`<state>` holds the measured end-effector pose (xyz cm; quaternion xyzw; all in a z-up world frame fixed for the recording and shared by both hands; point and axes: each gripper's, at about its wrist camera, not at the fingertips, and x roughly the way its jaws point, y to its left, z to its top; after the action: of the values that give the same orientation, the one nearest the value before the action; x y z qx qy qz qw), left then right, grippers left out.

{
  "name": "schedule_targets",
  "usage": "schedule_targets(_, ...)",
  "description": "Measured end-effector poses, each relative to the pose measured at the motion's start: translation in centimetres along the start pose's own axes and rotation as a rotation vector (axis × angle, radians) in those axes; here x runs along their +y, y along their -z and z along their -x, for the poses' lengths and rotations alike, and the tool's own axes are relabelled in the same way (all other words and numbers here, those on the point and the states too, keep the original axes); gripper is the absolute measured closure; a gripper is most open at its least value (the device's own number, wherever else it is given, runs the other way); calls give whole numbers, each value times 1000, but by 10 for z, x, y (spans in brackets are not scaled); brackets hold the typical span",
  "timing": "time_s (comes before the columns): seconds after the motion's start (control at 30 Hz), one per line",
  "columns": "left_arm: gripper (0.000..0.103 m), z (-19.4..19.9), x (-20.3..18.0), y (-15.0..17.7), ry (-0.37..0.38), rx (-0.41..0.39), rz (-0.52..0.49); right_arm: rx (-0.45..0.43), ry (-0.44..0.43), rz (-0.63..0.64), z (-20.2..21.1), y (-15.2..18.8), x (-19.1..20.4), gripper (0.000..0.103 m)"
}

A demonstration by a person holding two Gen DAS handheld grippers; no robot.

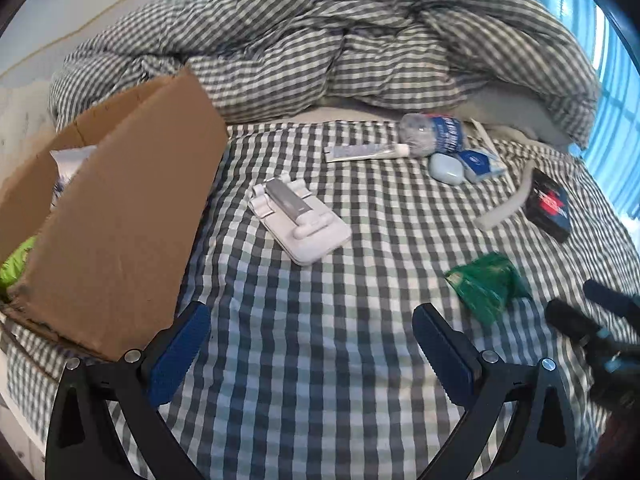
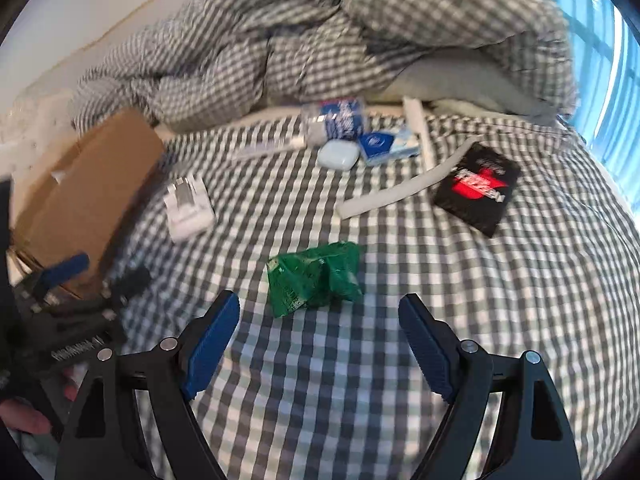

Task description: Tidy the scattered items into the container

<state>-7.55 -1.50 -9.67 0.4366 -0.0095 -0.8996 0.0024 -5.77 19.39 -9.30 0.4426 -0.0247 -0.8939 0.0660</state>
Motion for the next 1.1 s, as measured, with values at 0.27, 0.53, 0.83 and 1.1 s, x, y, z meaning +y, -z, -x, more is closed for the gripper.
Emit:
schedule_targets(0.27,0,-33,16,-6,8,21,-1,79,34,69,-72,-12,18,21)
schedule_targets(0.53,0,-58,13,-15,15,22,-5,87,119,78,-92,-6,16,62)
schedule_targets(0.83,0,-103,13,-39,-25,61,131,48,104,34,-80,2,-2,70)
schedule_targets(1.1,0,-134,5,-43,-109,71,163,1,116,28,-83,9,0,70)
